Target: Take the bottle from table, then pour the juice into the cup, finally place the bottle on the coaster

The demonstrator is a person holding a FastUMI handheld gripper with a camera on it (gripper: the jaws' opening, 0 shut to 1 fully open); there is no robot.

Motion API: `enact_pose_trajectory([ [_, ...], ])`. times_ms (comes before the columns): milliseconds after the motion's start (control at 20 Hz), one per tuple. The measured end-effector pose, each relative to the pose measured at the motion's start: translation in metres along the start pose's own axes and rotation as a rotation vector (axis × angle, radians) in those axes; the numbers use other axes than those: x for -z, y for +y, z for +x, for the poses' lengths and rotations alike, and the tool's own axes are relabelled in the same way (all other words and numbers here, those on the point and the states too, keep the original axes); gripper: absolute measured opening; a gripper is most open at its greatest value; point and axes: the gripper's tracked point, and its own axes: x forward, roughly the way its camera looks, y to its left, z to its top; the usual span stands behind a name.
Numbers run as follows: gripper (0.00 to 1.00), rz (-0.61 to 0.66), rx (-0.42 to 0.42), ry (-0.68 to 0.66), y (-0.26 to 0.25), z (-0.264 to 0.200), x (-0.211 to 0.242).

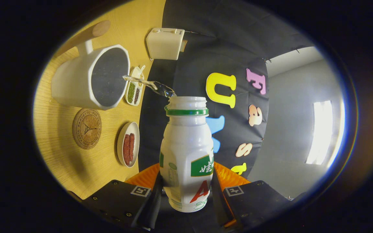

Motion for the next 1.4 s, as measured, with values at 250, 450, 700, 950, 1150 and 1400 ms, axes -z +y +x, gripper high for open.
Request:
enact_pose_trajectory([
  [250,0.69,-0.006,0.007,-0.001,-0.0011,-0.0002,-0.0004],
  [450,0.69,-0.02,0.013,-0.004,-0.0025,-0.0007,-0.0015],
  [700,0.69,-0.029,0.016,-0.002,-0.0039,-0.0006,-0.0001],
  [950,0.69,-0.036,0.026,-0.003,-0.0055,-0.0001,0.0003],
  [1150,0.69,-0.049,0.038,-0.008,-0.0071,-0.0003,-0.0001],
  [1400,0.69,-0.057,0.046,-0.01,-0.0087,-0.0006,0.0],
])
